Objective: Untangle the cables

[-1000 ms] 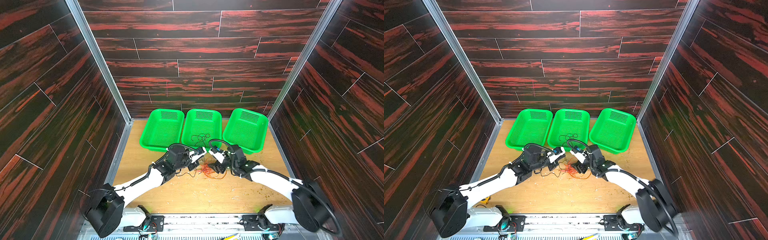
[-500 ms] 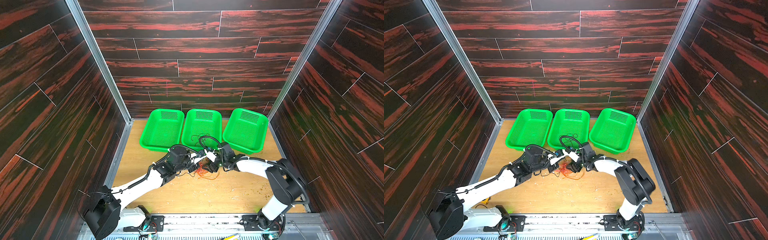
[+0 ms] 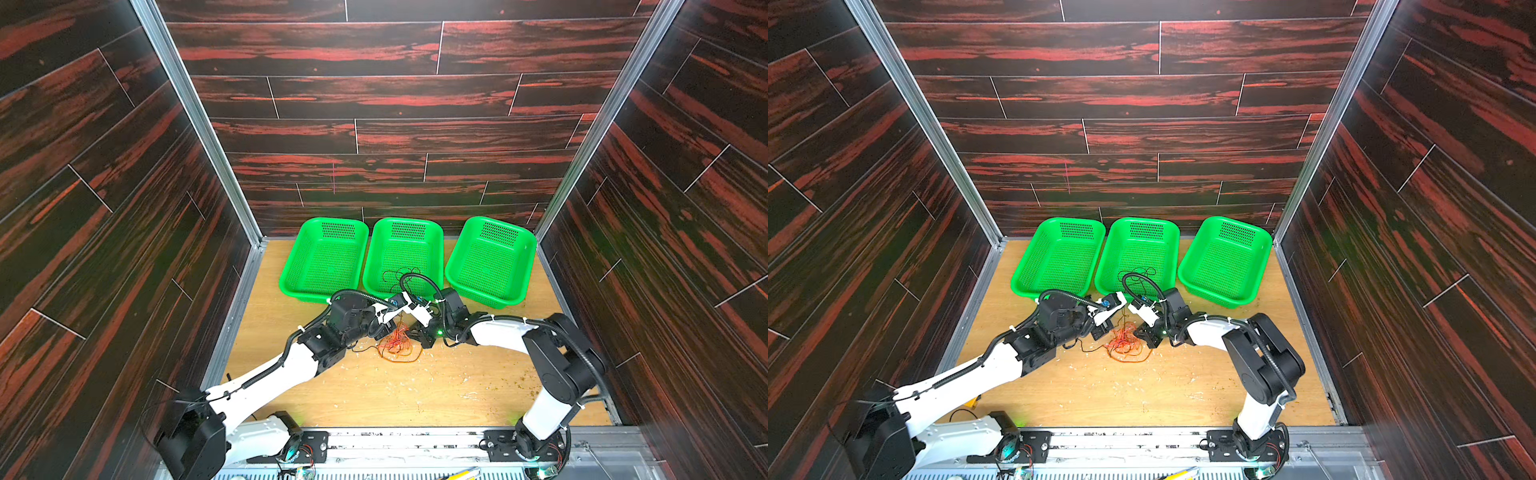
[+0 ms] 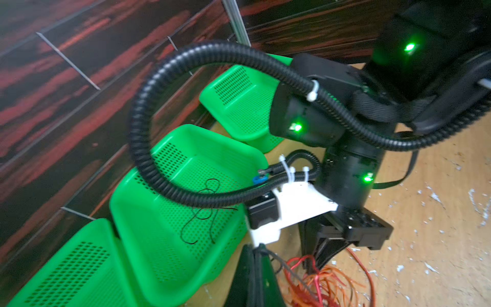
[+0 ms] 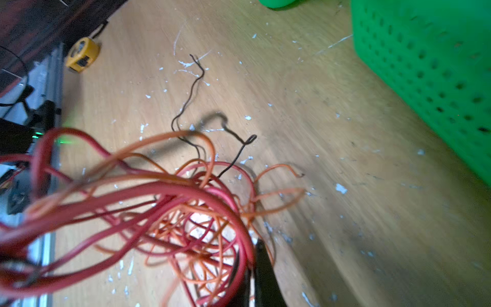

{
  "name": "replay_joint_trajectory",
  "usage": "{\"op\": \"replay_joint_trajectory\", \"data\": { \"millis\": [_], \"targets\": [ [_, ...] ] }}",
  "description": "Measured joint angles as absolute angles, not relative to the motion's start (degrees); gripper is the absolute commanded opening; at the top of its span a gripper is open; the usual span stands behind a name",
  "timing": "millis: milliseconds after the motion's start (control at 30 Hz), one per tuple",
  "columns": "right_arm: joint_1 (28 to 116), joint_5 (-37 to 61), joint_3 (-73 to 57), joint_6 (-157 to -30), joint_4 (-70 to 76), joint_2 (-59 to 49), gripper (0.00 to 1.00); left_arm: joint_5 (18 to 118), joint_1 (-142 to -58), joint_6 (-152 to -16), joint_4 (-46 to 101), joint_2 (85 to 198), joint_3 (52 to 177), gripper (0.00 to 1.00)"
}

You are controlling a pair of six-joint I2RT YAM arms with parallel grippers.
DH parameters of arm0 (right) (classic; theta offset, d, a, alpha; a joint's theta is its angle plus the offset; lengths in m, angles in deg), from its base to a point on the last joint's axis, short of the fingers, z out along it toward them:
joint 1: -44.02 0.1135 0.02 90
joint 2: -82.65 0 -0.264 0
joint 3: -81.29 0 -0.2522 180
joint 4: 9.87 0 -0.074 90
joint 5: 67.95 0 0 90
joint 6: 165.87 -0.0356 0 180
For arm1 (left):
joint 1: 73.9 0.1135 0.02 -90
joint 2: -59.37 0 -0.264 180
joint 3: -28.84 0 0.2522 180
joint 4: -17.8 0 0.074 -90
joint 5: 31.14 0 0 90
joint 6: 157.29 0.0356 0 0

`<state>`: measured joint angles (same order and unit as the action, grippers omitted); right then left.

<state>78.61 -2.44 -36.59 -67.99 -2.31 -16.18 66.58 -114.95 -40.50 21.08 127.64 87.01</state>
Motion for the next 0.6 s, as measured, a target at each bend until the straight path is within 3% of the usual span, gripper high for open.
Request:
{"op": "replay_joint_trajectory", "data": {
  "millis": [300, 600],
  "targets": [
    [73.4, 7.0, -37.1, -71.3, 2.8, -8.2, 0.00, 61.6, -115.0, -38.9, 24.5, 124.8, 88.7, 0.00],
    [67.9, 15.7, -36.7, -71.8, 10.9, -6.9, 0.00, 56.4, -115.3, -38.0, 27.0, 123.2, 90.2, 0.00]
  ]
}}
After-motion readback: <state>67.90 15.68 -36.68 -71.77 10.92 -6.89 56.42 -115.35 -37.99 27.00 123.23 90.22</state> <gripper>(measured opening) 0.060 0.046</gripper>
